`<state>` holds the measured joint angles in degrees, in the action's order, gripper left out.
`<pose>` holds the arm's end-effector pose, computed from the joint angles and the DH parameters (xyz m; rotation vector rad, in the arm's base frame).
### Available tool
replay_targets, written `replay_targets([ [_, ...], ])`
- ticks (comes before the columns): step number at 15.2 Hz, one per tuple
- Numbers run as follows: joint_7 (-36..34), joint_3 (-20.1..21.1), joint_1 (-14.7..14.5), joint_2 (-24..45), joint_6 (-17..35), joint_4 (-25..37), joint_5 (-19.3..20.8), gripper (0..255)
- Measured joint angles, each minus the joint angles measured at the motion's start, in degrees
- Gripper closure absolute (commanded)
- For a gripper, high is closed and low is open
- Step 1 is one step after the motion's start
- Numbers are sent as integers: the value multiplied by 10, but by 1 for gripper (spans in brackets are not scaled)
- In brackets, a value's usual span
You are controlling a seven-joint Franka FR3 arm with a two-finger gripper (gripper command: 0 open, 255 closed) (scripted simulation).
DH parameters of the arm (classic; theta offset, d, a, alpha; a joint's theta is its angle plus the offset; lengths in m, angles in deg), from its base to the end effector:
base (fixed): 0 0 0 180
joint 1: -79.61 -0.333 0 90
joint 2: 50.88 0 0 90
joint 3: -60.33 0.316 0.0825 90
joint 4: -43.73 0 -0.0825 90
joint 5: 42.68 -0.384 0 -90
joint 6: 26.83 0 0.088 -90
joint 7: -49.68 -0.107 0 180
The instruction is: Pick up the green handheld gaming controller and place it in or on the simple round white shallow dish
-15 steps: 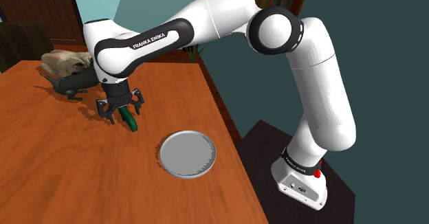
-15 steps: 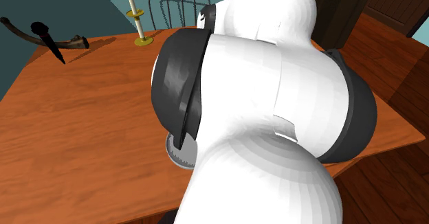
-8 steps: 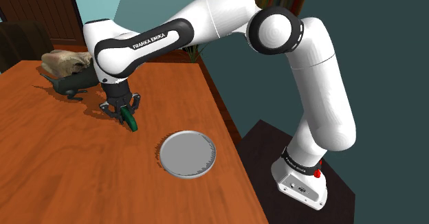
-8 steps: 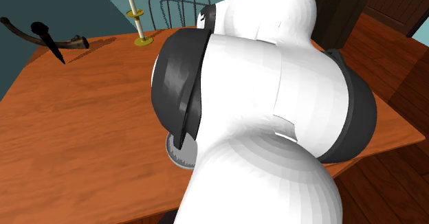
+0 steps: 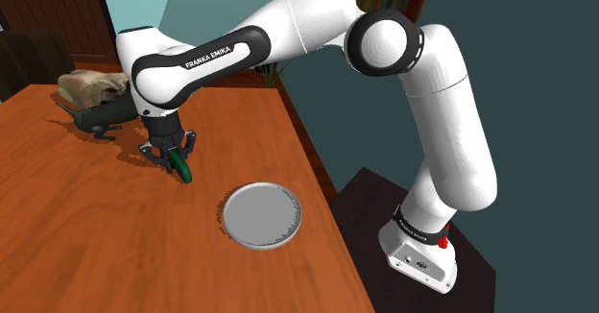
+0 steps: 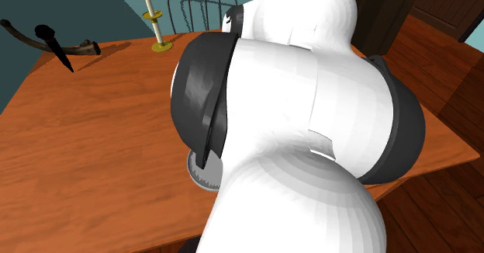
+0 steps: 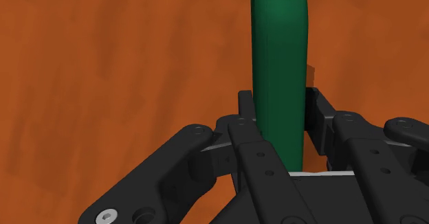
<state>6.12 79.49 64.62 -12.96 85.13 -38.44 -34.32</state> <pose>0.6121 0.3519 0.3105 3.1175 -0.2461 -0.2008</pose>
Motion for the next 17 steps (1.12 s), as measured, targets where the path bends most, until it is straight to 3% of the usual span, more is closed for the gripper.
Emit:
replay_targets([
  [17,4,8,1,-38,-99,63,-12,255],
])
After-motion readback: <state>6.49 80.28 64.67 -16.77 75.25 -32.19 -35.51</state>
